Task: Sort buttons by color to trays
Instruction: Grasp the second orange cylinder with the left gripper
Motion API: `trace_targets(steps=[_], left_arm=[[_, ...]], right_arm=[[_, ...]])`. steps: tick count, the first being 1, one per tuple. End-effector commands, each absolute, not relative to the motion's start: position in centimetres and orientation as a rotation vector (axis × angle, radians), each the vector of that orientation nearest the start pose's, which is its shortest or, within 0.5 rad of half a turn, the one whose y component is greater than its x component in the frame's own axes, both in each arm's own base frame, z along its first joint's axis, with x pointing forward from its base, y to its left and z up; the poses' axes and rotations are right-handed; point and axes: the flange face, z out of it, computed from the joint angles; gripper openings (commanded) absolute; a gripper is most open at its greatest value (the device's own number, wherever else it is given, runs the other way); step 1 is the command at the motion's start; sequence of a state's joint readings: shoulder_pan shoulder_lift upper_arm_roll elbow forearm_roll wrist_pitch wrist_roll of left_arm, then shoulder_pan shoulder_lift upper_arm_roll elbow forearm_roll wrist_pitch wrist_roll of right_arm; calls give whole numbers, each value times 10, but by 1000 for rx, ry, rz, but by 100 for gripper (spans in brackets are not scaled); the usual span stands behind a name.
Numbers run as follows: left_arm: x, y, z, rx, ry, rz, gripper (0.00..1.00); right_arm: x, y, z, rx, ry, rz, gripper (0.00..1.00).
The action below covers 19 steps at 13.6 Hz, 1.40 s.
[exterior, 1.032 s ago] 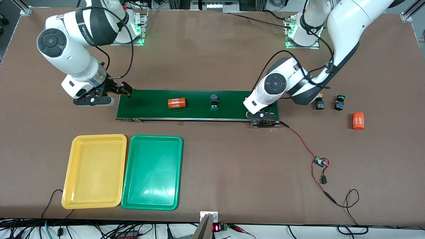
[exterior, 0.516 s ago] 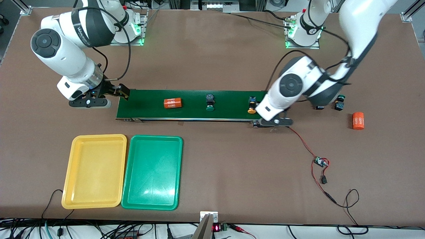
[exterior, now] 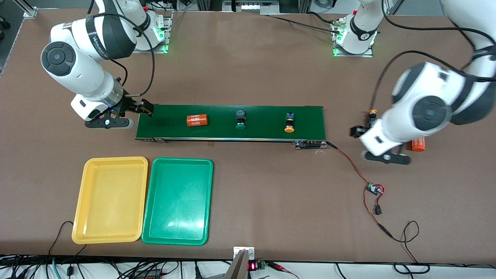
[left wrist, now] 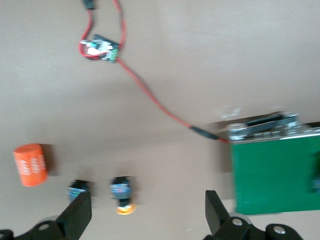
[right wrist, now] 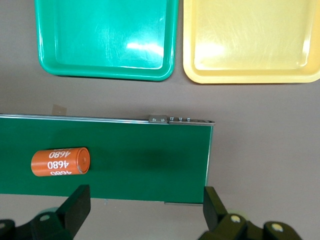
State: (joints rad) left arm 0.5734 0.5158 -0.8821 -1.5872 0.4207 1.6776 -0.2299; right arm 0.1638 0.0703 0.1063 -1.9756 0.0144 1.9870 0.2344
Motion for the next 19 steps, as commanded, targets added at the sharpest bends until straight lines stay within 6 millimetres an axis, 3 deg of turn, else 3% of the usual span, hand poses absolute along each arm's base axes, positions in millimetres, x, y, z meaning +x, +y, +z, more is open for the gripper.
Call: trace_targets(steps=[1, 3, 4, 6, 8, 10, 13, 16, 18, 19], left_arm=[[638, -18, 391, -3004, 327, 349, 100], [636, 28, 372, -2974, 393, 334, 100], [634, 63, 357, -2970, 381, 347, 100], [623, 112, 331, -2954, 477, 318, 100], [595, 147, 286, -2939, 462, 266, 100], [571, 170, 249, -2934, 502, 156, 100], [542, 182, 216, -2945, 523, 143, 100], [526, 183, 189, -2961, 523, 99, 97], [520, 187, 182, -2971, 509, 110, 76], [521, 188, 181, -2970, 510, 111, 60]], right_arm=[[543, 153, 436, -3130, -33, 120, 100], [545, 147, 436, -3129, -35, 127, 100], [546, 146, 437, -3128, -35, 125, 100], [546, 146, 437, -3129, -43, 124, 100], [545, 145, 439, -3129, -40, 129, 100], [549, 134, 439, -3126, -9, 113, 100], [548, 136, 440, -3122, -26, 102, 100], [545, 141, 447, -3062, 8, 104, 100], [544, 142, 447, -3061, 7, 105, 100], [540, 145, 442, -3065, -3, 121, 100]])
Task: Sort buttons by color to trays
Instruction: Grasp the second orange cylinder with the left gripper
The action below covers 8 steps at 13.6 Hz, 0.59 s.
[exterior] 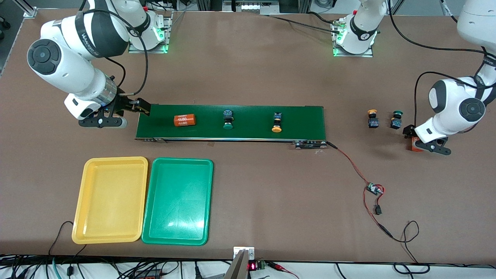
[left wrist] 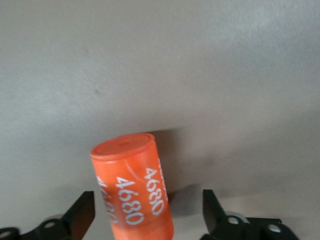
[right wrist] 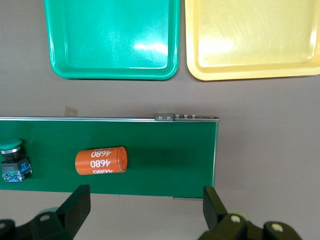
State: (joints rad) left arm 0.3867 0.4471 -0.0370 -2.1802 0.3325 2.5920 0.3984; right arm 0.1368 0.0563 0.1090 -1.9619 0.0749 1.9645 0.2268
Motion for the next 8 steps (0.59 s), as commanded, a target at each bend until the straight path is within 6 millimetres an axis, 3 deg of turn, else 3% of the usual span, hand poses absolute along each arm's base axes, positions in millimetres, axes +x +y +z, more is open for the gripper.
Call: trace_targets(steps=[1, 3, 5, 8], left_arm=[[522, 188, 181, -2970, 510, 108, 46], [525, 192, 180, -2972, 491, 104, 29], [536, 190, 195, -2961, 503, 97, 20], [569, 167, 234, -2941, 633, 172, 19]], right_arm=[[536, 151, 434, -3066, -22, 128, 100], [525, 166, 424, -3065, -44, 87, 100], [517, 179, 412, -3062, -57, 57, 100], [506, 197, 399, -3062, -38, 43, 100]])
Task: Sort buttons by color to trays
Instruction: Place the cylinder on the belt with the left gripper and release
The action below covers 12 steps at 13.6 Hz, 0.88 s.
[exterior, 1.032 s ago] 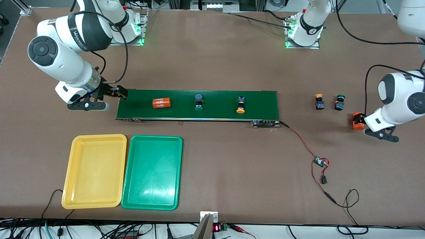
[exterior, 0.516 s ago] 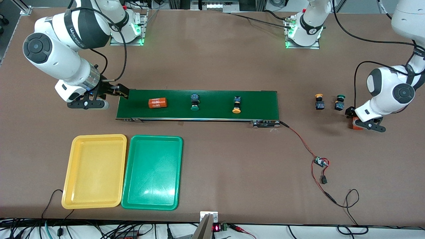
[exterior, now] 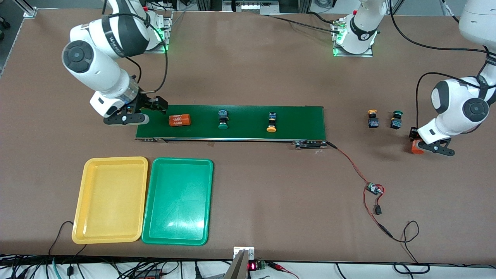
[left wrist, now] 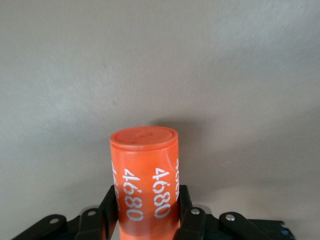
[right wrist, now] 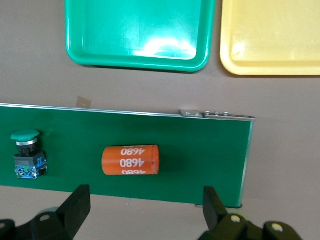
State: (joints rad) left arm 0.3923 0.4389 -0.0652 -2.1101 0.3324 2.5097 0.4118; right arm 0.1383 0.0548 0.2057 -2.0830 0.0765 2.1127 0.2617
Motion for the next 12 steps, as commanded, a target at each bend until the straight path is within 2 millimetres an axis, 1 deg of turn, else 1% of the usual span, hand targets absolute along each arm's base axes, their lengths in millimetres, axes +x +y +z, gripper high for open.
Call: trace_targets(steps=[1, 2, 3, 4, 5, 6, 7, 8, 9, 11, 12], left_arm=[[582, 154, 249, -2924, 722, 184, 20], [593, 136, 262, -2908, 822, 209, 20], [598, 117, 275, -2881, 938, 230, 21], [601, 98, 281, -2852, 1070, 234, 23], [602, 72, 283, -2833, 1205, 220, 23], [603, 43, 286, -2794, 1333, 229, 24], [602, 14, 295, -2760, 1422, 240, 24], [599, -14, 301, -2731, 1499, 252, 26], [594, -45, 305, -2685, 1608, 271, 25], [579, -117, 310, -2568, 1838, 267, 25], [568, -159, 316, -2498, 1947, 249, 25]], right_arm=[[502, 202, 394, -3062, -20, 42, 100], [497, 211, 389, -3063, -6, 45, 100], [491, 222, 382, -3063, -2, 51, 100], [485, 232, 377, -3062, 5, 51, 100], [480, 242, 368, -3062, 10, 64, 100], [475, 253, 364, -3060, 13, 72, 100], [472, 261, 358, -3059, 33, 85, 100], [468, 270, 352, -3057, 37, 96, 100], [466, 276, 346, -3055, 32, 101, 100], [465, 283, 336, -3048, 19, 105, 100], [464, 286, 332, -3049, 31, 111, 100]])
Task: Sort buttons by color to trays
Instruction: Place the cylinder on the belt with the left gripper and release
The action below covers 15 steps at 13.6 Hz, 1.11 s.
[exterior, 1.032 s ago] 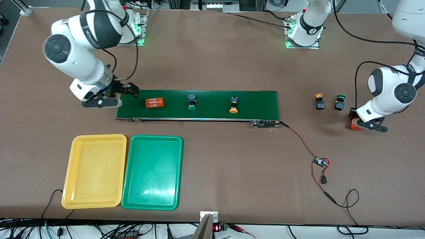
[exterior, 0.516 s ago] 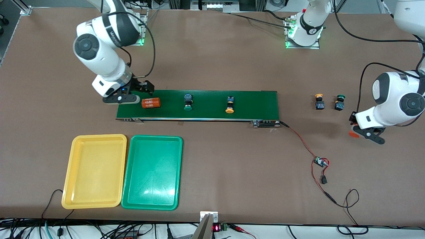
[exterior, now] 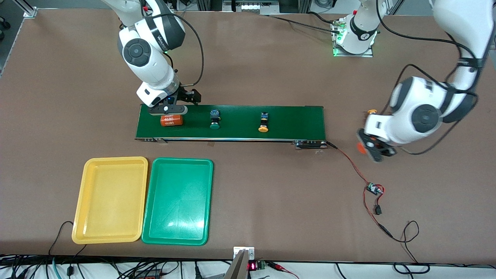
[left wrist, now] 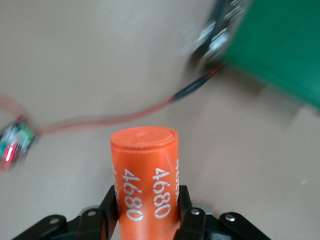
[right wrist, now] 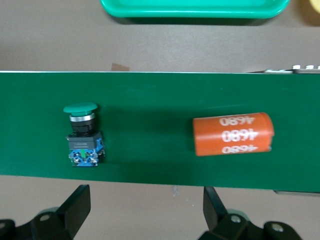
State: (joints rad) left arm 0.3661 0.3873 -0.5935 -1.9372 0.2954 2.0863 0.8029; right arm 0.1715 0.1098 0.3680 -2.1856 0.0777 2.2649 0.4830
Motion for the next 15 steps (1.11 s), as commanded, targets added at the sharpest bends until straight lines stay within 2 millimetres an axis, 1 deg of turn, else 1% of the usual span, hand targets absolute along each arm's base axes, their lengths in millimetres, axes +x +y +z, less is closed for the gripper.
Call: trace_targets(steps=[1, 2, 3, 4, 5, 6, 8, 9, 10, 11, 12, 13, 14, 15], left_arm=[[553, -200, 321, -2433, 2042, 236, 24], [536, -227, 319, -2399, 2098, 237, 24], [524, -245, 315, -2372, 2140, 246, 24], [512, -254, 305, -2360, 2159, 276, 24], [503, -266, 299, -2352, 2176, 276, 24], [493, -275, 290, -2348, 2187, 261, 24], [477, -283, 268, -2357, 2212, 159, 24], [471, -284, 261, -2354, 2223, 126, 24], [471, -283, 259, -2355, 2224, 120, 25], [471, -284, 260, -2351, 2225, 117, 28], [472, -284, 261, -2351, 2223, 113, 45], [475, -282, 263, -2334, 2234, 105, 82], [477, -280, 265, -2332, 2229, 102, 100], [480, -277, 270, -2332, 2214, 100, 100]], right_arm=[[463, 290, 327, -3048, 33, 110, 100], [462, 292, 322, -3054, 14, 99, 100], [463, 293, 318, -3057, -11, 79, 100], [463, 294, 314, -3067, -45, 68, 100], [463, 295, 312, -3075, -63, 62, 100], [460, 300, 309, -3077, -84, 63, 100], [460, 302, 304, -3075, -87, 68, 100], [460, 302, 302, -3071, -89, 61, 100], [460, 302, 299, -3069, -88, 64, 100], [461, 303, 296, -3067, -87, 68, 100], [460, 302, 292, -3068, -84, 75, 100], [461, 303, 288, -3065, -87, 76, 100], [461, 302, 283, -3066, -83, 85, 100], [463, 303, 281, -3060, -82, 78, 100]])
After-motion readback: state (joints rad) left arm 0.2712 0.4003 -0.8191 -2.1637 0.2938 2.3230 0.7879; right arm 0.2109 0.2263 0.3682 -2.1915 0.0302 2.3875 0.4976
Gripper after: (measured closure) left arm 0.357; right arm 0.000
